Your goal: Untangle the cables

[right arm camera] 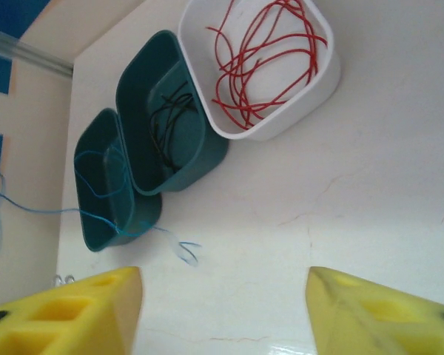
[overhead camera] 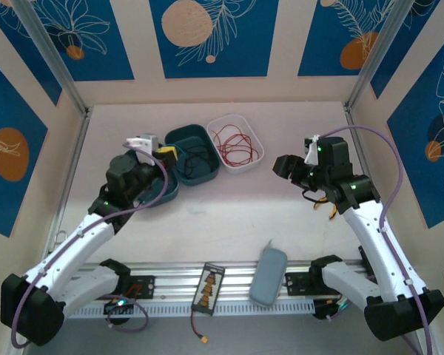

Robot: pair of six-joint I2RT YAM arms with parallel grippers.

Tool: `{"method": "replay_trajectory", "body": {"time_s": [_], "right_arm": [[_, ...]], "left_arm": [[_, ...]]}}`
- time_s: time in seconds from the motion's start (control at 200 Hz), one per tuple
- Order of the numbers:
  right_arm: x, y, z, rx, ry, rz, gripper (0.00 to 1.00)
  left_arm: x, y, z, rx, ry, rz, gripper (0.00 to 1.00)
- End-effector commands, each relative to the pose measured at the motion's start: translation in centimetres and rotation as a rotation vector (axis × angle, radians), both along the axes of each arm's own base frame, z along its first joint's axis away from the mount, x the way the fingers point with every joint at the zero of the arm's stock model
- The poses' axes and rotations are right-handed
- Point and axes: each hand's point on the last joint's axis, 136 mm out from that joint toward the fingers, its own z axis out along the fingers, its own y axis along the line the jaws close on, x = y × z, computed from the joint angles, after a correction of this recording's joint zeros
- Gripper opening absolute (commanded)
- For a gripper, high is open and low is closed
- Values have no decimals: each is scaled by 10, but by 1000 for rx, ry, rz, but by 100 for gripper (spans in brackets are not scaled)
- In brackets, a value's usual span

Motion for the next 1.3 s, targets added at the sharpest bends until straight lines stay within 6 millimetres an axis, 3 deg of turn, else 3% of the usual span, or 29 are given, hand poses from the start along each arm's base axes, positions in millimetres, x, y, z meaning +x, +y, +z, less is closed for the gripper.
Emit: {"method": "replay_trajectory", "body": {"time_s": [0.0,0.205,0.255,0.525,0.925,1.296], "right_arm": [[-5,10,8,34,-28,53,70],[-7,4,5,11,-48,33,89],[-8,1,2,2,-43,22,100],[-9,-15,-17,-77,12,-48,99],[-12,-31,-34,-168,55,-108,99],[-11,-34,-38,-188,69,-125,99]], "left_arm": [[-6,4,32,-36,-18,-19,0],[-10,14,72,-58,-30,-17,0],[-11,16,81,-62,-36,-15,0],[-5,33,109,-51,-70,37,0],[26,73,138,-16,-104,142,0],[52,119,134,-6,-79,242,0]]}}
